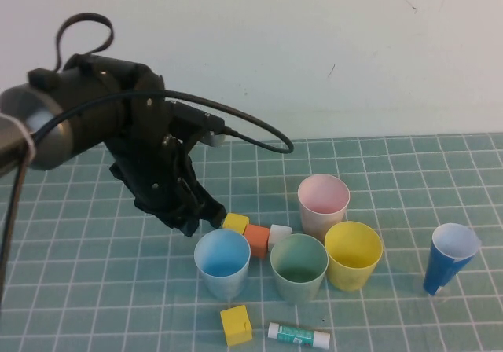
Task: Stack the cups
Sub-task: Pick up the blue cup
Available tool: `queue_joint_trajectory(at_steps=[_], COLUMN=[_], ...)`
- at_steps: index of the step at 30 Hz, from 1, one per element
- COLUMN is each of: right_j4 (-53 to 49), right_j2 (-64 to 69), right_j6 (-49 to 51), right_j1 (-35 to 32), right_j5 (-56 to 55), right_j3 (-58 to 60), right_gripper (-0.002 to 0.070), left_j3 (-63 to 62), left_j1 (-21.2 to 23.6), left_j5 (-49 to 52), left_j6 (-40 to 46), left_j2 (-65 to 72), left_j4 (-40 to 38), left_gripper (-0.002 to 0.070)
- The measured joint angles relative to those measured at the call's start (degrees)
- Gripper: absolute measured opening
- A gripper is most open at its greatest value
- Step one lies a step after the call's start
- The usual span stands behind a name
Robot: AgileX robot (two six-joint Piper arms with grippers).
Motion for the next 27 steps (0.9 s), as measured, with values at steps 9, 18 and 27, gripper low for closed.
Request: queue_joint_trajectory(at_steps=[9,18,27], right_j4=[0.00,0.00,0.00], right_j2=[0.00,0.00,0.00], right_j6=[0.00,0.00,0.00], right_j1=[0.00,0.00,0.00], right_j5=[0.00,0.00,0.10], right_j3=[0.00,0.00,0.00], right_gripper=[-0.0003,-0.0003,-0.0003], left_j3=[-4.17,-4.39,-4.66], left_j1=[0.00,0.00,0.00], left_j5=[-2.92,-7.76,-6.54], left_j6=[-4.81,-6.26,-4.08], left_j2=[12.62,19.71,17.81], left_j4=[0.00,0.00,0.35], left_gripper=[0.0501,0.0353,0.0012])
